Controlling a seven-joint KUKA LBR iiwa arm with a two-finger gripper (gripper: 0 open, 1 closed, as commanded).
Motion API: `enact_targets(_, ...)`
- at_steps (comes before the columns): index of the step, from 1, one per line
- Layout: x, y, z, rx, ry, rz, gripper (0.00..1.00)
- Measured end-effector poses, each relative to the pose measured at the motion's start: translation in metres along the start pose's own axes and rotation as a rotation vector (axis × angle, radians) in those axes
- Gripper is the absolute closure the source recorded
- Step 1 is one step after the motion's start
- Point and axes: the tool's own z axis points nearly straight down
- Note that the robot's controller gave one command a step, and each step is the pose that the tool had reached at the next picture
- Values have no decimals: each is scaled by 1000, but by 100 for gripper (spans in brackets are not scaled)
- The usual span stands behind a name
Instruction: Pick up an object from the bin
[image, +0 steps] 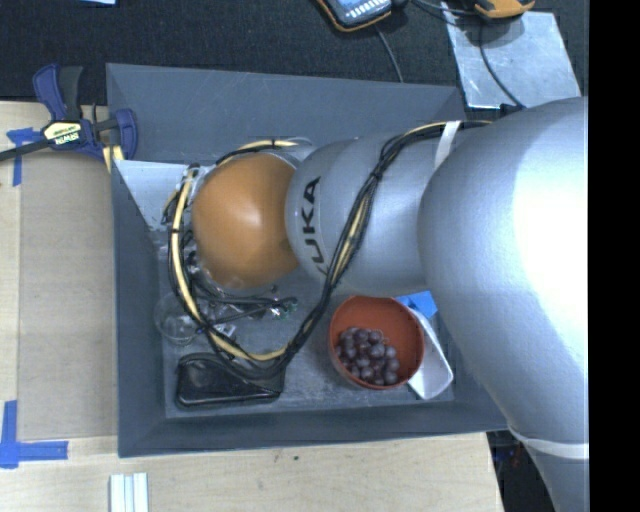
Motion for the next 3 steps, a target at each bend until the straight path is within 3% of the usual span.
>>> enact_targets(2, 1, -2, -38, -1, 2, 2, 100)
enact_targets(3, 2, -2, -75, -4, 6, 3, 100)
